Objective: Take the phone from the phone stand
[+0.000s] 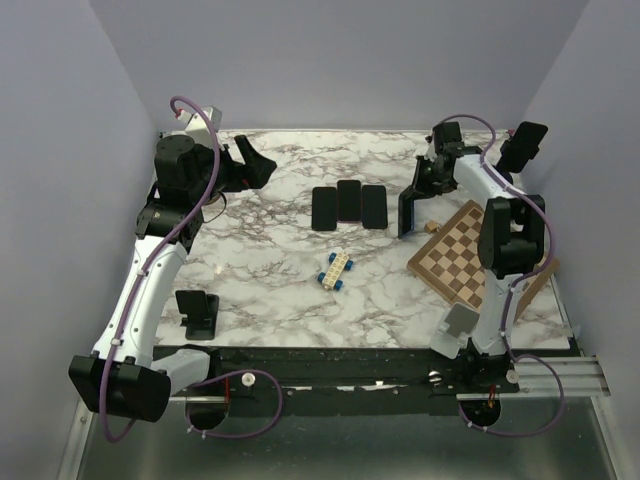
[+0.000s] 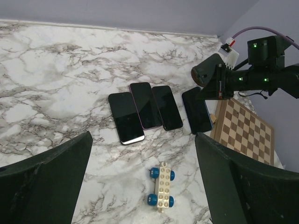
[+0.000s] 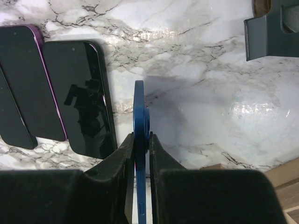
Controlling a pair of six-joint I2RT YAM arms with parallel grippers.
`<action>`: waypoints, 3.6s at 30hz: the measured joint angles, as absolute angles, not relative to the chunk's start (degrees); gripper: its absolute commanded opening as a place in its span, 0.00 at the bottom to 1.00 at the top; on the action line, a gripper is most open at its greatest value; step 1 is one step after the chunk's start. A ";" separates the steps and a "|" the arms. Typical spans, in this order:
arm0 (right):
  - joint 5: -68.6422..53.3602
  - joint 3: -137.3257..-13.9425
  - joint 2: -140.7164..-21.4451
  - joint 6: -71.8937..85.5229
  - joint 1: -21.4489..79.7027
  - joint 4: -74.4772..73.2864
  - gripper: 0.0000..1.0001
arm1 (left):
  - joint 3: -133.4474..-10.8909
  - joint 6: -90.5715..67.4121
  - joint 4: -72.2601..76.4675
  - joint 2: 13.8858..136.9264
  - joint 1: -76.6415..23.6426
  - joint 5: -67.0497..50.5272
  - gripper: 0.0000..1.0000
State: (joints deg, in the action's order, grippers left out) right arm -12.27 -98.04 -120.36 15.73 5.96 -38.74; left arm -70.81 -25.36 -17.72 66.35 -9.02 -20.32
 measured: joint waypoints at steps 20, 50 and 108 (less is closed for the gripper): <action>-17.45 -96.99 -124.55 22.33 6.00 -25.41 0.01 | -70.81 -25.36 -17.72 66.35 -9.02 -20.40 0.99; -6.46 -92.73 -121.80 21.04 8.34 -27.51 1.00 | -70.81 -25.30 -18.13 66.35 -9.02 -20.21 0.99; 24.58 -60.25 -88.77 14.39 -6.85 20.47 1.00 | -70.81 -27.55 -16.71 63.44 -9.50 -23.57 0.99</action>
State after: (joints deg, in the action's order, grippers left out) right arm 24.58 -60.25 -88.77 14.39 -6.85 20.47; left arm -70.81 -27.55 -16.71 63.44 -9.50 -23.57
